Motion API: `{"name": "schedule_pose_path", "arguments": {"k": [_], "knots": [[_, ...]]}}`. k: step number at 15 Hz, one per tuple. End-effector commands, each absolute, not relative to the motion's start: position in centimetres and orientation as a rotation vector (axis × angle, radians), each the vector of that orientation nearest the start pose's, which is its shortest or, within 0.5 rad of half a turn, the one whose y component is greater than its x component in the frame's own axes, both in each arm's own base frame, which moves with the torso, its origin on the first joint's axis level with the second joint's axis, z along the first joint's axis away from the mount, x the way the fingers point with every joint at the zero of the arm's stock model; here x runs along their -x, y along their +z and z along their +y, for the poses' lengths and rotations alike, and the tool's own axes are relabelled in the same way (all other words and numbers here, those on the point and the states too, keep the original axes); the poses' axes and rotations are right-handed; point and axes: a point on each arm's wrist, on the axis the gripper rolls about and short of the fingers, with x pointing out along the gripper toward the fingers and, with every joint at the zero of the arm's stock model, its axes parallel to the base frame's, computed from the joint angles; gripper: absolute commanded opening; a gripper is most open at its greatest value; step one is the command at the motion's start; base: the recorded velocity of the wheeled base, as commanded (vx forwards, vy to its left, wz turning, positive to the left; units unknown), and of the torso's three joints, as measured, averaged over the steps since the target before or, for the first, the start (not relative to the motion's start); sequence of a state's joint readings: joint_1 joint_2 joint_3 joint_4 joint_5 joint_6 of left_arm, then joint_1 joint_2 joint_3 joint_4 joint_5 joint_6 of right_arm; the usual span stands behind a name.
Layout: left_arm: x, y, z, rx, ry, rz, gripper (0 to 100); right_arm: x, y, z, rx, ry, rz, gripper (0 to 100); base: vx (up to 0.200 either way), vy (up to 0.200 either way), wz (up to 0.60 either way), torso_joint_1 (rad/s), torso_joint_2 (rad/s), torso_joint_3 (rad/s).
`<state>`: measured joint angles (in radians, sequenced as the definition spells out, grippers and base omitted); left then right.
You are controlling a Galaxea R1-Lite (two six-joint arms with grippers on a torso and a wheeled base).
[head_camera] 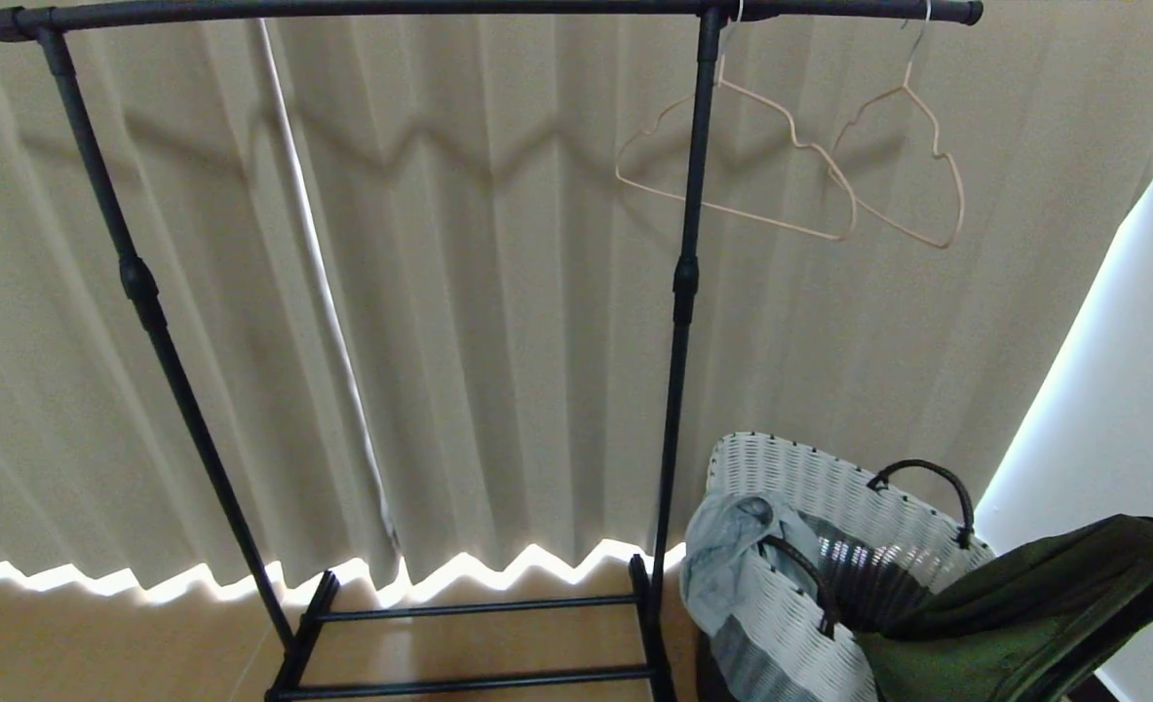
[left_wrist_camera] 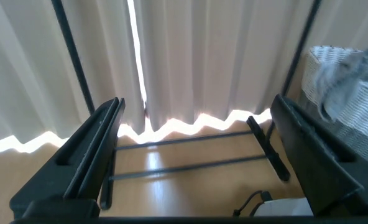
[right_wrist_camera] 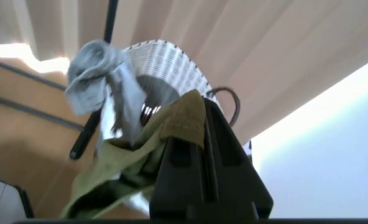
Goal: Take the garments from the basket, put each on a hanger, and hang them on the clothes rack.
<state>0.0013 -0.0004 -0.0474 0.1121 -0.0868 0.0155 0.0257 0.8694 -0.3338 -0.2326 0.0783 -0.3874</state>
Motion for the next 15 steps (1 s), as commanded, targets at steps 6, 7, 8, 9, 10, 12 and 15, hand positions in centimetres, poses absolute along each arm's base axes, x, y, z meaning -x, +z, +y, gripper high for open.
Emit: {"name": "schedule_pose_path", "arguments": {"k": [6, 7, 8, 9, 10, 12, 15], "knots": [[2.69, 7.71, -0.20, -0.013, -0.085, 0.064, 100, -8.65, 17.57, 0.40, 0.380, 0.154, 0.250, 0, -0.167, 0.000, 0.00, 0.003, 0.00, 0.004], [2.69, 7.71, -0.20, -0.013, -0.085, 0.064, 100, -8.65, 17.57, 0.40, 0.380, 0.154, 0.250, 0, 0.000, 0.000, 0.00, 0.000, 0.00, 0.000], [2.69, 7.71, -0.20, -0.013, -0.085, 0.064, 100, -8.65, 17.57, 0.40, 0.380, 0.154, 0.250, 0, 0.000, 0.000, 0.00, 0.000, 0.00, 0.000], [2.69, 7.71, -0.20, -0.013, -0.085, 0.064, 100, -8.65, 17.57, 0.40, 0.380, 0.154, 0.250, 0, 0.000, 0.000, 0.00, 0.000, 0.00, 0.000], [2.69, 7.71, -0.20, -0.013, -0.085, 0.064, 100, -8.64, 17.52, 0.40, 0.380, 0.154, 0.251, 0, 0.000, 0.000, 0.00, 0.000, 0.00, 0.000], [2.69, 7.71, -0.20, -0.013, -0.085, 0.064, 100, -8.60, 17.27, 0.40, 0.380, 0.156, 0.259, 0, 0.000, 0.000, 0.00, 0.000, 0.00, 0.000], [2.69, 7.71, -0.20, -0.013, -0.085, 0.064, 100, -8.59, 17.23, 0.40, 0.379, 0.156, 0.260, 0, 0.000, 0.200, 0.00, 0.001, 0.00, 0.001]]}}
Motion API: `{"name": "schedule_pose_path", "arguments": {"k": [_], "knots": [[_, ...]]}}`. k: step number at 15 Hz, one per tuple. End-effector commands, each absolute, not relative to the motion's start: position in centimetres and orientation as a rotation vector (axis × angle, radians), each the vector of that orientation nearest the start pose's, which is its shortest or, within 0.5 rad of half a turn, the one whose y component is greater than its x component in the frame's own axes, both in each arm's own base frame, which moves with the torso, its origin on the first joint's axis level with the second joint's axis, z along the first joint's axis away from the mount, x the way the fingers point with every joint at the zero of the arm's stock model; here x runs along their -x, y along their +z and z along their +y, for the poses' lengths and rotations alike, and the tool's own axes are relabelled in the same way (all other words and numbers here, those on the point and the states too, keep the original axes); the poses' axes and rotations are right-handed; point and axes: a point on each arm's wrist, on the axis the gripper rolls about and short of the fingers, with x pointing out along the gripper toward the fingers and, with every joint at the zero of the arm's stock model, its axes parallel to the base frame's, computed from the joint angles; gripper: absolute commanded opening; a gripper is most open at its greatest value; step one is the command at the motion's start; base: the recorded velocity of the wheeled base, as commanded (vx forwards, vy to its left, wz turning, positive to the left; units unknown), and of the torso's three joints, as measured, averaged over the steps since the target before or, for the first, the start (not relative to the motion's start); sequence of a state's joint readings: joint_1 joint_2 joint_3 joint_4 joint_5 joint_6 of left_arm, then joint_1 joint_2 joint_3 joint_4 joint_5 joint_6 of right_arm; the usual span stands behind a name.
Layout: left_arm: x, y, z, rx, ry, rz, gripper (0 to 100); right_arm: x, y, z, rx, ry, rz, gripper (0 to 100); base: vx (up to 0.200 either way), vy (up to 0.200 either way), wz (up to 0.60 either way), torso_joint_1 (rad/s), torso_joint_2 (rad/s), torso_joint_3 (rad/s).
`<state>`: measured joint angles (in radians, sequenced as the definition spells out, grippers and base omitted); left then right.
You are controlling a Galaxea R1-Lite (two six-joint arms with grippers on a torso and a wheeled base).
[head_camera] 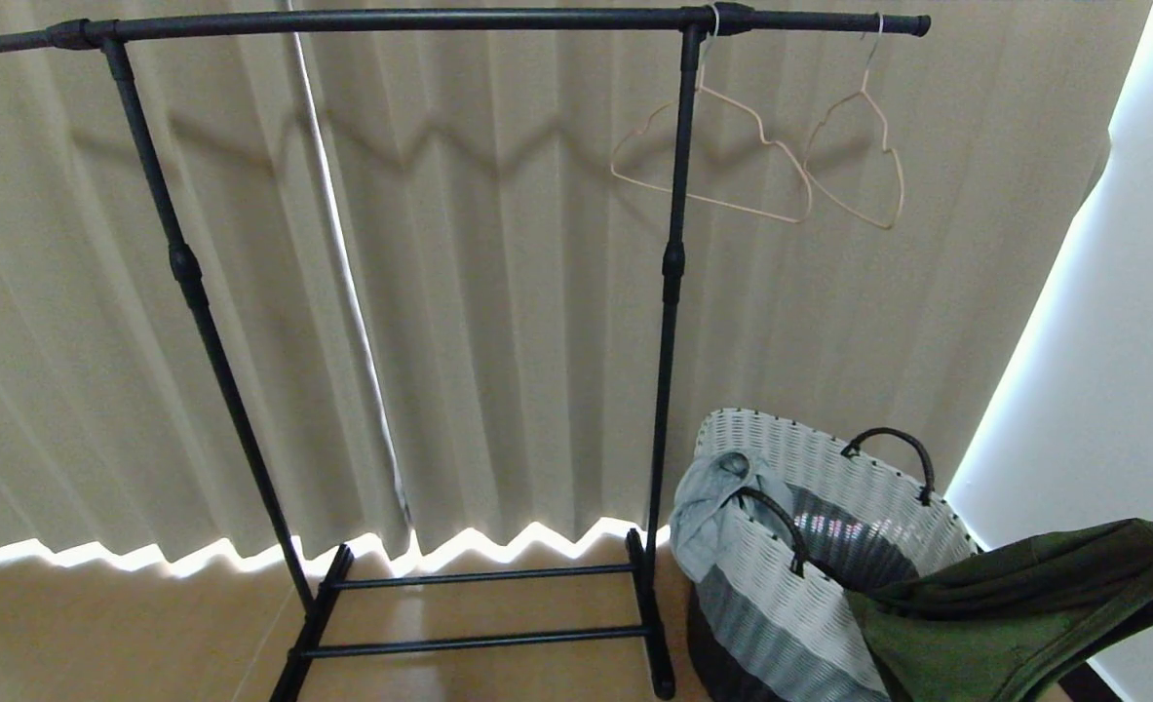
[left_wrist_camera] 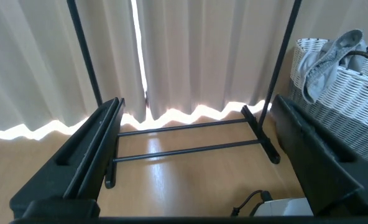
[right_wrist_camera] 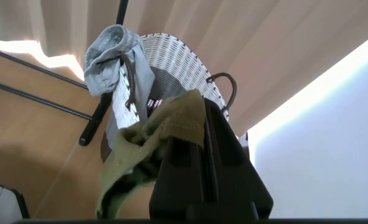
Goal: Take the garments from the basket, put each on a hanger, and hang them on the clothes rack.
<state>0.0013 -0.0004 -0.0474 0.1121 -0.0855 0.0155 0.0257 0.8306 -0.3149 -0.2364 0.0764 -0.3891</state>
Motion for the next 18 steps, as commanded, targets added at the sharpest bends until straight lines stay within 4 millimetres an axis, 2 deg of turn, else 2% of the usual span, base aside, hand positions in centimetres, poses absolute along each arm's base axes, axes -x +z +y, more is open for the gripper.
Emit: {"name": "schedule_pose_path", "arguments": {"k": [1, 3, 9, 15, 16, 18], "knots": [[2.7, 7.7, -0.2, -0.013, -0.083, 0.064, 100, -8.6, 17.2, 0.4, 0.379, 0.156, 0.262, 0, 0.000, 0.200, 0.00, 0.012, 0.00, -0.002], [2.7, 7.7, -0.2, -0.013, -0.083, 0.064, 100, -8.5, 17.0, 0.4, 0.379, 0.159, 0.266, 0, 0.000, 0.200, 0.00, 0.000, 0.00, 0.005], [2.7, 7.7, -0.2, -0.033, -0.076, 0.065, 100, -8.8, 17.1, 0.5, 0.378, 0.176, 0.274, 0, 0.000, 0.000, 0.00, 0.000, 0.00, 0.000], [2.6, 7.5, -0.2, -0.070, -0.088, 0.066, 100, -8.9, 17.1, 1.4, 0.392, 0.278, 0.259, 0, 0.000, 0.000, 0.00, 0.000, 0.00, 0.000], [2.5, 7.6, -0.2, -0.070, -0.086, 0.038, 100, -8.8, 17.0, 1.5, 0.394, 0.290, 0.258, 0, 0.000, 0.000, 0.00, 0.000, 0.00, 0.000], [2.4, 9.1, -0.2, -0.067, -0.093, -0.153, 100, -9.2, 17.2, 2.1, 0.402, 0.350, 0.253, 0, 0.000, 0.000, 0.00, 0.000, 0.00, 0.000]]}}
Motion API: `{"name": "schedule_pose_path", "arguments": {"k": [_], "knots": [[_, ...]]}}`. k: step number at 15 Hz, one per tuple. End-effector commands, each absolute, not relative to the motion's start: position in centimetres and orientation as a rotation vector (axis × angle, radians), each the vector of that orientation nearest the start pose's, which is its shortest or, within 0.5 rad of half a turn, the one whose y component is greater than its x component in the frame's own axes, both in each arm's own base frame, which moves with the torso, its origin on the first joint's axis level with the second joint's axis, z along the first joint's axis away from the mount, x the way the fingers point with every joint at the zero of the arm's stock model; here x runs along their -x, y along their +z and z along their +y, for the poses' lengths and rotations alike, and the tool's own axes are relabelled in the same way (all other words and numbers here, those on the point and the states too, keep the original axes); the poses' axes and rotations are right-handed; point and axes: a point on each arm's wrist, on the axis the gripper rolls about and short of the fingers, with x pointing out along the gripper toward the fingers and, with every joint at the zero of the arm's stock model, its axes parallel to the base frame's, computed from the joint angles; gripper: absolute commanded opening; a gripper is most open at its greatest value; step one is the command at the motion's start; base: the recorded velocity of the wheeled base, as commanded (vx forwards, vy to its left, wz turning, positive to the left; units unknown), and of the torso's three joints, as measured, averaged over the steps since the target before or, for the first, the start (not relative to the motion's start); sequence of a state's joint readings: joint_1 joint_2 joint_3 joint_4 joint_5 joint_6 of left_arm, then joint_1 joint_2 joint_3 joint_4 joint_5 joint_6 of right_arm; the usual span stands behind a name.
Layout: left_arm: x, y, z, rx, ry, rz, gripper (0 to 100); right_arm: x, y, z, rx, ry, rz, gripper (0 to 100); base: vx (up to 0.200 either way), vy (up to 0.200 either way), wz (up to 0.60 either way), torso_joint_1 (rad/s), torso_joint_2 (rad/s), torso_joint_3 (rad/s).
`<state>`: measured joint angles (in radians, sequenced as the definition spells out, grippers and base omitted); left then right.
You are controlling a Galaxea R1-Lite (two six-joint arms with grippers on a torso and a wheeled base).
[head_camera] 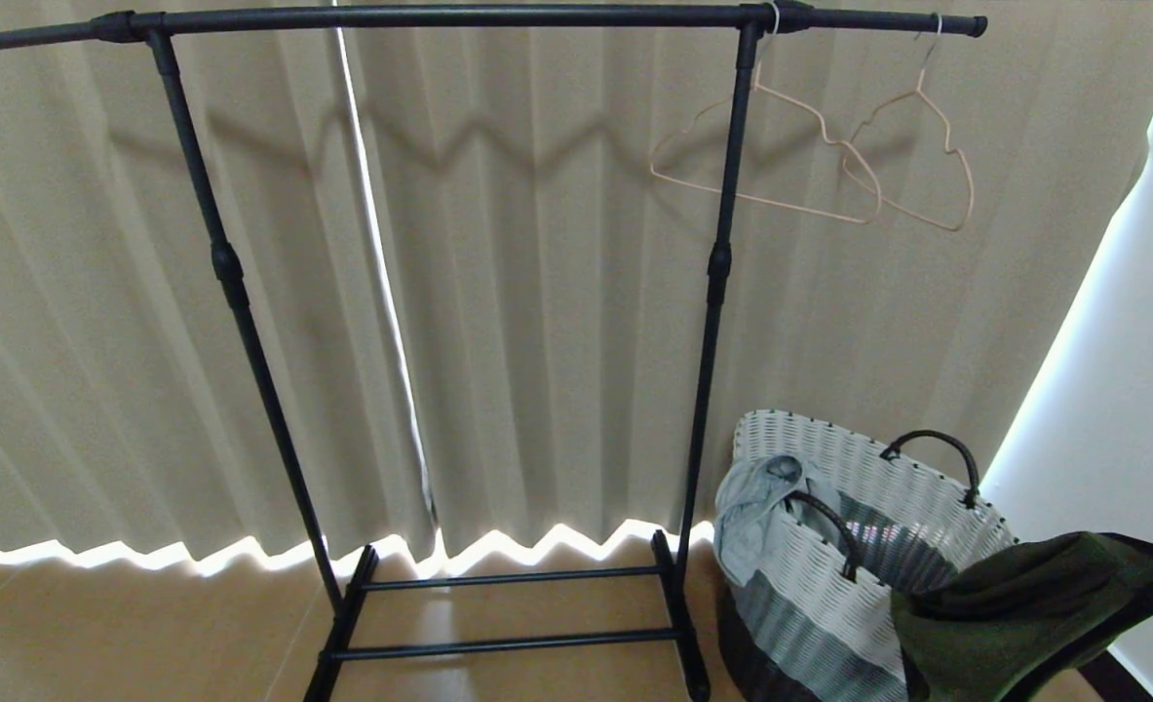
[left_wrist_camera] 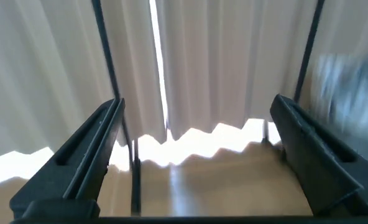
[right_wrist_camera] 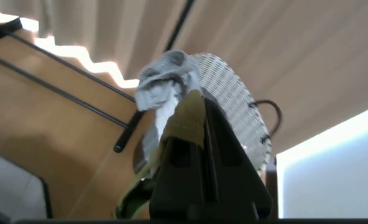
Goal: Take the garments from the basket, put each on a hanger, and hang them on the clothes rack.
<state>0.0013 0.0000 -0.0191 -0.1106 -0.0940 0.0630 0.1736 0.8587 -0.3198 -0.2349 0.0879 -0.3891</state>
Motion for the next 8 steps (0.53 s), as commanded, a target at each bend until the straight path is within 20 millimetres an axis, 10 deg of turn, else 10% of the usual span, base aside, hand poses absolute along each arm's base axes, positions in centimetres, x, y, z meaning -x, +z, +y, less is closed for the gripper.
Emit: {"name": "schedule_pose_path", "arguments": {"k": [1, 8], "knots": [[2.6, 9.6, -0.3, -0.073, -0.115, -0.175, 100, -9.3, 17.4, 2.4, 0.405, 0.374, 0.250, 0, 0.000, 0.000, 0.00, 0.000, 0.00, 0.000], [3.3, 14.3, -0.6, -0.090, -0.384, -0.222, 100, -11.5, 19.7, 4.3, 0.406, 0.475, 0.208, 0, 0.000, 0.000, 0.00, 0.000, 0.00, 0.000]]}}
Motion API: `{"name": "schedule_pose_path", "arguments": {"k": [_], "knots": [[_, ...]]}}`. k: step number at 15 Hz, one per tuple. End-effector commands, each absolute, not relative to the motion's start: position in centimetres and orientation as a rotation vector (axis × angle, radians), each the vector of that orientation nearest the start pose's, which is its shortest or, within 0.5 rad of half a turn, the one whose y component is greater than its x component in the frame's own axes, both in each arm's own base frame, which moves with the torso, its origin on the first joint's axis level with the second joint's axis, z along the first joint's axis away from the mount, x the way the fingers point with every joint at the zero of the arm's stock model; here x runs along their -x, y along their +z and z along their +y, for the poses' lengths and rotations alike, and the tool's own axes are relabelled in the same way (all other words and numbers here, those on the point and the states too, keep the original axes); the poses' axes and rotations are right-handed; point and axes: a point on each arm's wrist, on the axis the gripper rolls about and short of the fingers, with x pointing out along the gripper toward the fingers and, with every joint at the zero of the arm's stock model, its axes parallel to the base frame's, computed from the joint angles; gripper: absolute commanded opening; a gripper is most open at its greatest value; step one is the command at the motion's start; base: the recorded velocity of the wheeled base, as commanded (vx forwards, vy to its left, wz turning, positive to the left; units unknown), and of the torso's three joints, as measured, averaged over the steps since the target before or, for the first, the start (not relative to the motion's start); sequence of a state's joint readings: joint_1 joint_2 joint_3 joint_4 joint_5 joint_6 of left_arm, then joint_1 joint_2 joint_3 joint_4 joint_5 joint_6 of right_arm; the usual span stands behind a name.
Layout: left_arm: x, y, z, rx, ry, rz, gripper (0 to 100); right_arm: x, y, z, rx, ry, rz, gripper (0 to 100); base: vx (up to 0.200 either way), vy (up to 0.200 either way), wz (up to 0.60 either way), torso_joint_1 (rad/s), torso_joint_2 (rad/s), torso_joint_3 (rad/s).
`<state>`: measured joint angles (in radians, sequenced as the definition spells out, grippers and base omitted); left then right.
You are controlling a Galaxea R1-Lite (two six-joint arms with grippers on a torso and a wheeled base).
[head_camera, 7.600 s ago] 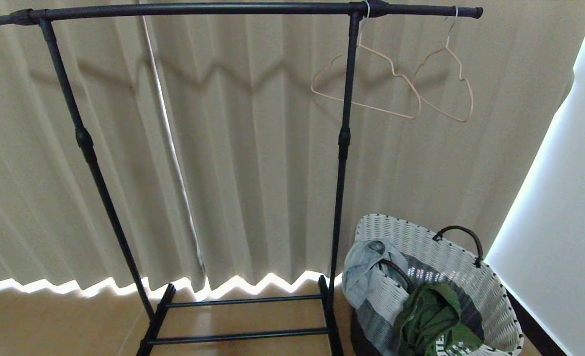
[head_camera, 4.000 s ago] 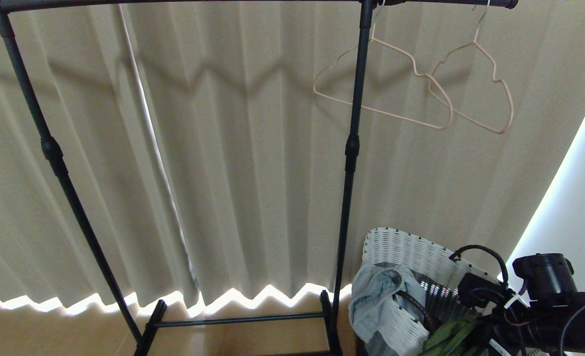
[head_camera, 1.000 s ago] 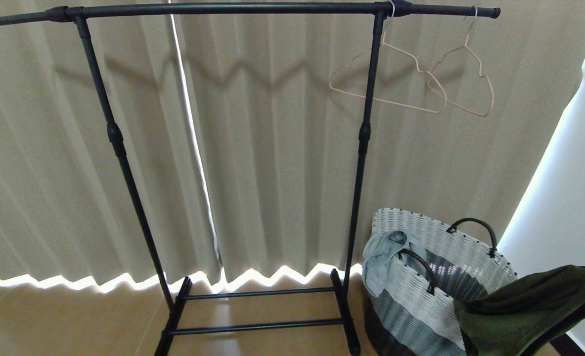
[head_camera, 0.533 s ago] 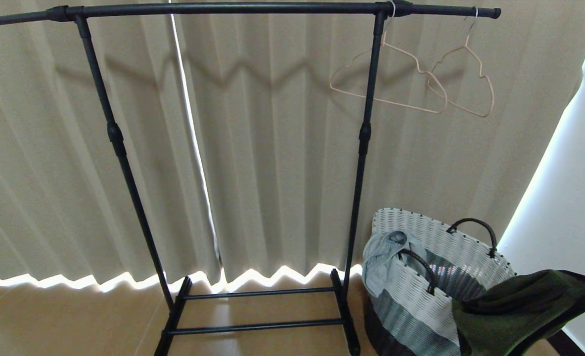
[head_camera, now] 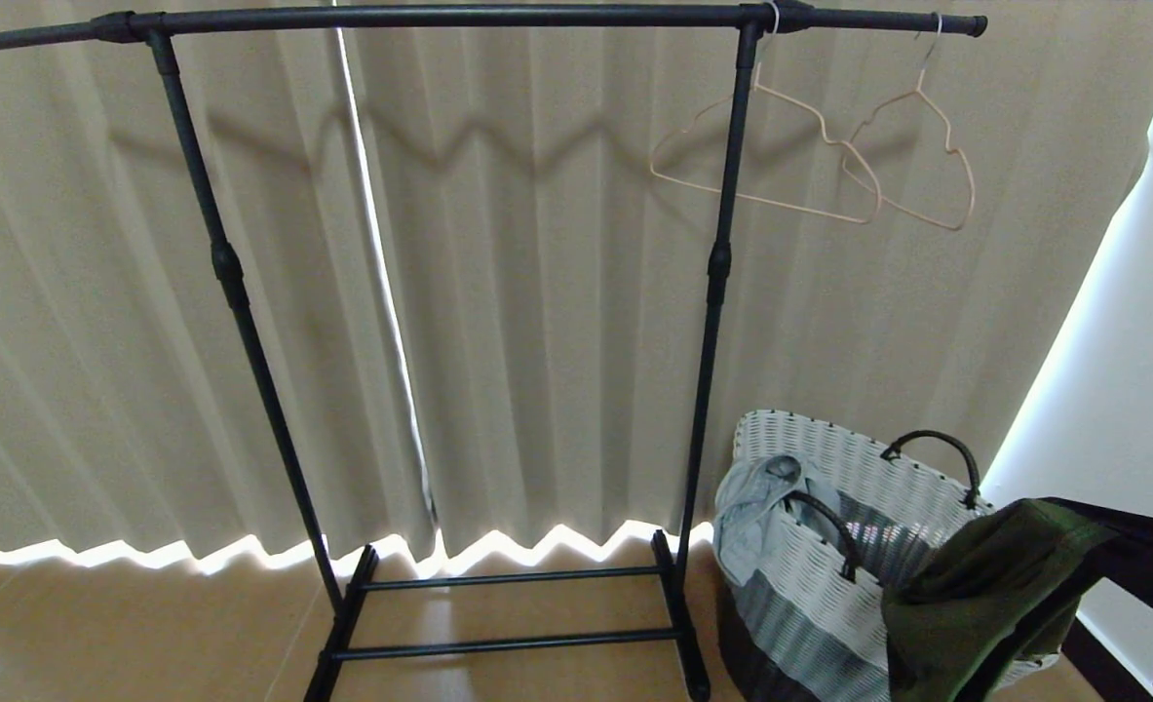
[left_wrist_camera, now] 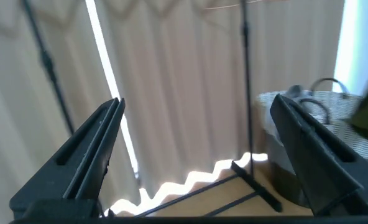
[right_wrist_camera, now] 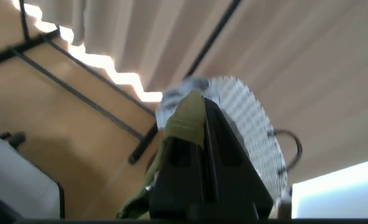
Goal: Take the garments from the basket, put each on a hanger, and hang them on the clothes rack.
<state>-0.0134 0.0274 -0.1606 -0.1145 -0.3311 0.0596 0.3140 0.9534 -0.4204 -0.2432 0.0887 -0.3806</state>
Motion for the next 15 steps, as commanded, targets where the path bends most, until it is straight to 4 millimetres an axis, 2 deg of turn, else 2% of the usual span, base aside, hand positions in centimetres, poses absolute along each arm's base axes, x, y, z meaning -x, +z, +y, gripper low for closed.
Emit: {"name": "schedule_pose_path", "arguments": {"k": [1, 2, 3, 4, 5, 6, 7, 10, 12, 13, 14, 15], "knots": [[2.8, 15.2, -0.6, -0.082, -0.415, -0.194, 100, -11.4, 20.2, 4.6, 0.392, 0.499, 0.189, 0, 0.000, 0.000, 0.00, 0.000, 0.00, 0.000], [2.8, 15.3, -0.6, -0.082, -0.420, -0.193, 100, -11.4, 20.2, 4.6, 0.392, 0.501, 0.189, 0, 0.000, 0.000, 0.00, 0.000, 0.00, 0.000], [1.3, 18.0, -0.6, -0.070, -0.488, -0.145, 100, -11.4, 21.1, 5.3, 0.383, 0.546, 0.156, 0, 0.000, 0.000, 0.00, 0.000, 0.00, 0.000], [0.4, 19.0, -0.7, -0.066, -0.512, -0.115, 100, -11.5, 21.3, 5.5, 0.384, 0.557, 0.151, 0, 0.000, 0.000, 0.00, 0.000, 0.00, 0.000], [-1.3, 20.1, -1.0, -0.055, -0.545, -0.058, 100, -12.1, 21.6, 6.2, 0.383, 0.584, 0.150, 0, 0.000, 0.000, 0.00, 0.000, 0.00, 0.000], [-2.1, 20.4, -1.2, -0.050, -0.559, -0.031, 100, -12.3, 21.8, 6.6, 0.376, 0.597, 0.150, 0, 0.000, 0.000, 0.00, 0.000, 0.00, 0.000], [-4.4, 20.5, -2.0, -0.019, -0.608, 0.037, 100, -13.0, 22.5, 7.6, 0.332, 0.633, 0.152, 0, 0.000, 0.000, 0.00, 0.000, 0.00, 0.000], [-8.2, 20.7, -4.2, 0.006, -0.734, 0.115, 100, -14.1, 24.2, 8.9, 0.259, 0.660, 0.139, 0, 0.000, 0.000, 0.00, 0.000, 0.00, 0.000], [-10.3, 20.0, -6.4, -0.008, -0.837, 0.197, 100, -14.4, 24.2, 9.5, 0.261, 0.678, 0.145, 0, 0.000, 0.000, 0.00, 0.000, 0.00, 0.000], [-10.6, 19.8, -7.0, -0.010, -0.861, 0.214, 100, -14.5, 24.2, 9.6, 0.261, 0.683, 0.145, 0, 0.000, 0.000, 0.00, 0.000, 0.00, 0.000], [-11.8, 18.7, -9.3, -0.029, -0.950, 0.281, 100, -14.7, 24.5, 10.3, 0.263, 0.710, 0.140, 0, 0.000, 0.000, 0.00, 0.000, 0.00, 0.000], [-12.3, 18.2, -10.7, -0.033, -0.991, 0.311, 100, -15.2, 24.6, 10.8, 0.263, 0.717, 0.144, 0, 0.000, 0.000, 0.00, 0.000, 0.00, 0.000]]}}
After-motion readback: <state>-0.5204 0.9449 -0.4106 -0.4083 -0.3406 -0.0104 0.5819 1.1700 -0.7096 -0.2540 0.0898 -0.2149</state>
